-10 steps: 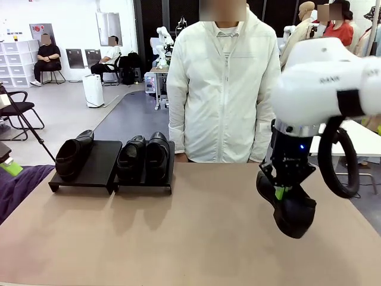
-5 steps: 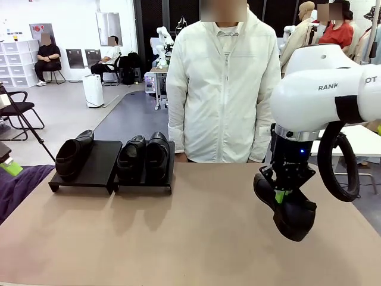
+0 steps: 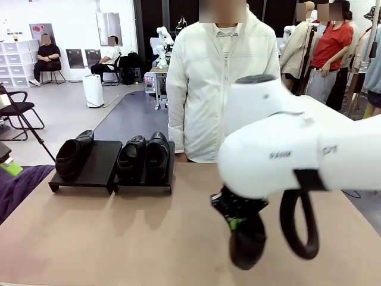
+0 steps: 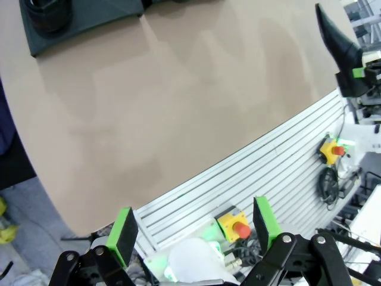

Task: Organize the shoes by placing them on the stand.
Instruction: Pick up one Shoe and place it in the middle of the table.

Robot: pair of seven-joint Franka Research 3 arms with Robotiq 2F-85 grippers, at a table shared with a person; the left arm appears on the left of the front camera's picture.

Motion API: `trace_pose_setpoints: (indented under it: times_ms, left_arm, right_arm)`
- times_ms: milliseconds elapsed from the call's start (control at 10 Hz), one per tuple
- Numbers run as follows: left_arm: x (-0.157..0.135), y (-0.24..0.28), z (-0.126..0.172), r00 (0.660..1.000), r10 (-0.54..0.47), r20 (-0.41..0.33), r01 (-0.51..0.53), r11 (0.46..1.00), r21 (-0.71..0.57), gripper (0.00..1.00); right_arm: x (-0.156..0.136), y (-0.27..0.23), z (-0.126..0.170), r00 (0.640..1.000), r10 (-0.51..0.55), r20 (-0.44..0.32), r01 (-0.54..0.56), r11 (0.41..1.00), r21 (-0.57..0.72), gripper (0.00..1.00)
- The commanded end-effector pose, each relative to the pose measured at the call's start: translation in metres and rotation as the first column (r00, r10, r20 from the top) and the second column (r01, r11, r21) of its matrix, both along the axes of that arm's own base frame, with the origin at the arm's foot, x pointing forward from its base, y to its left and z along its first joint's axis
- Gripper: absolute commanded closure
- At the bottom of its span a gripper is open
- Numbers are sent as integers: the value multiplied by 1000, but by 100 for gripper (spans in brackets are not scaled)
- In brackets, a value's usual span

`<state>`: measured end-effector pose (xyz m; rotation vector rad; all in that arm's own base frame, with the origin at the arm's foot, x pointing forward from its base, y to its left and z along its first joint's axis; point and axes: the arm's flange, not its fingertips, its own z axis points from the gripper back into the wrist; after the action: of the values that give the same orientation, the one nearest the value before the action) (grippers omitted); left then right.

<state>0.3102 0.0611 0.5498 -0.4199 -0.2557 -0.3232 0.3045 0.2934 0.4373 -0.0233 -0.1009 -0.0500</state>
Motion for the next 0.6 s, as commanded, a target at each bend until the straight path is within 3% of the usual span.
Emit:
trace_pose_setpoints:
  times_ms: [0, 200, 500]
  left_arm:
    - [-1, 2, 0, 1000, -1, -5, 1, 1000, 4, 0]
    - [-1, 2, 0, 1000, -1, -5, 1, 1000, 4, 0]
    - [-1, 2, 0, 1000, -1, -5, 1, 1000, 4, 0]
  right_arm:
    - [34, 34, -19, 995, -95, 29, 94, 995, 44, 100]
    - [55, 72, -36, 998, -29, 51, 25, 997, 69, 100]
    - [77, 96, -59, 997, 78, 22, -80, 994, 76, 100]
